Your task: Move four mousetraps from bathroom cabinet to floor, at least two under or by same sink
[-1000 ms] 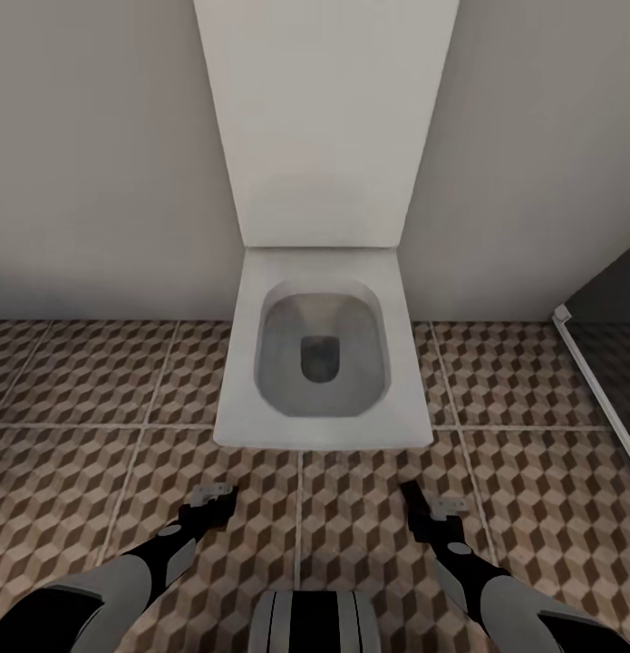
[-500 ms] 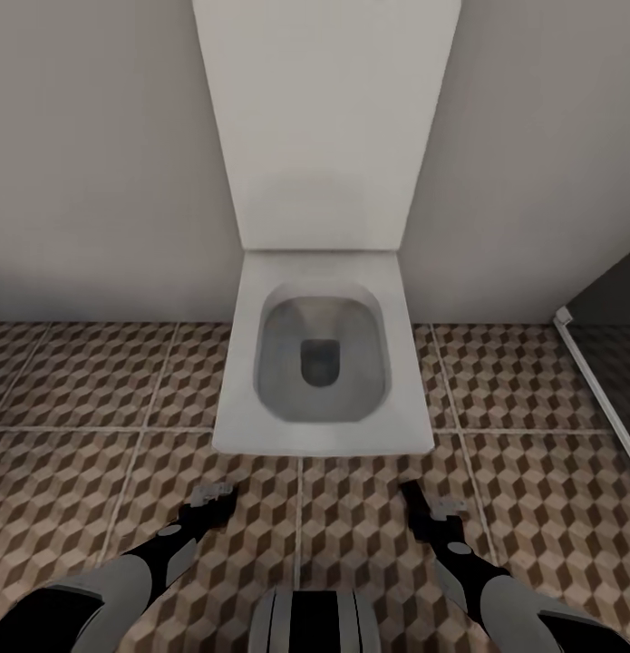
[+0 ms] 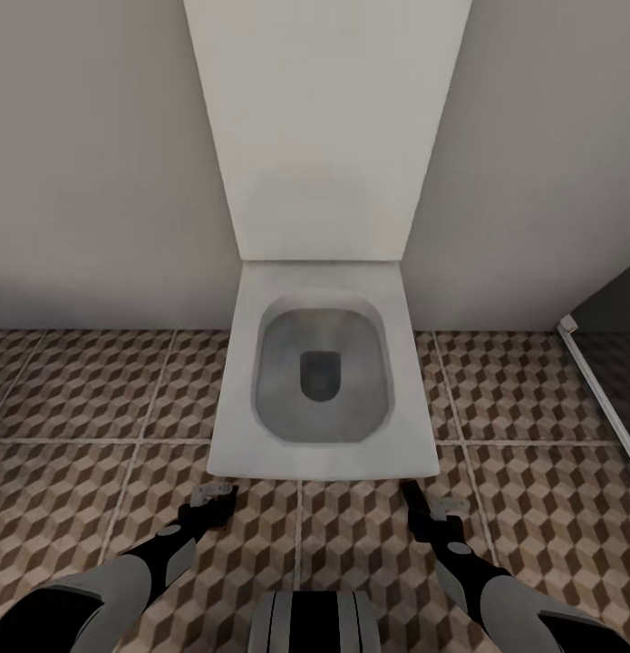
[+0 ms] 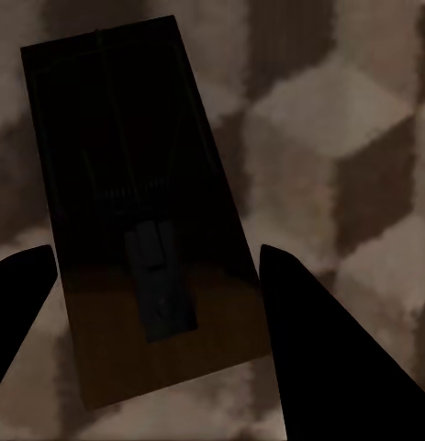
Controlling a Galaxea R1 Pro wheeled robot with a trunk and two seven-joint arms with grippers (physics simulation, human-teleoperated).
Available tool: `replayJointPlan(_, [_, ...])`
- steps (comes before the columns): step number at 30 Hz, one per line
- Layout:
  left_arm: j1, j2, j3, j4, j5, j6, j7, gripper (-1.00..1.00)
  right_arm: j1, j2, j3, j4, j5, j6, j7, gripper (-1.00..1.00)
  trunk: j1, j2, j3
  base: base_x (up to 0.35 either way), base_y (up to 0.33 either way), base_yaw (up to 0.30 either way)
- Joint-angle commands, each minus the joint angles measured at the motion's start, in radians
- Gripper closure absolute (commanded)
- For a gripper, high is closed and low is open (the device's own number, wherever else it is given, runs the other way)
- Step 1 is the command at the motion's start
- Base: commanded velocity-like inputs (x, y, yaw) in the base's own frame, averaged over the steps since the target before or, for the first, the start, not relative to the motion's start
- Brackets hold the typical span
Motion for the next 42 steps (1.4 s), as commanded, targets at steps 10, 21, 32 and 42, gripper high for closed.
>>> replayJointPlan(10, [-0.001,0.001,-0.008,0.001,0.009,-0.003,-0.002,1.00,0.000,0.000,-0.008,0.001,0.010,-0.003,-0.001,1.00,0.000,0.000,-0.001,0.003,0.000,0.000])
replayJointPlan(21, [-0.001,0.008,-0.008,0.001,0.009,-0.003,-0.002,1.00,-0.001,0.000,-0.008,0.001,0.010,-0.003,0.001,1.00,0.000,0.000,-0.001,0.153,0.000,0.000])
replayJointPlan(32, [-0.001,0.008,-0.008,0.001,0.010,-0.003,-0.002,1.00,-0.001,-0.001,-0.009,0.001,0.010,-0.003,0.002,1.00,0.000,0.000,-0.001,0.210,0.000,0.000])
replayJointPlan(42, [-0.001,0.007,-0.008,0.001,0.010,-0.003,-0.002,1.00,0.000,-0.001,-0.009,0.001,0.010,-0.003,0.001,1.00,0.000,0.000,-0.001,0.087,0.000,0.000])
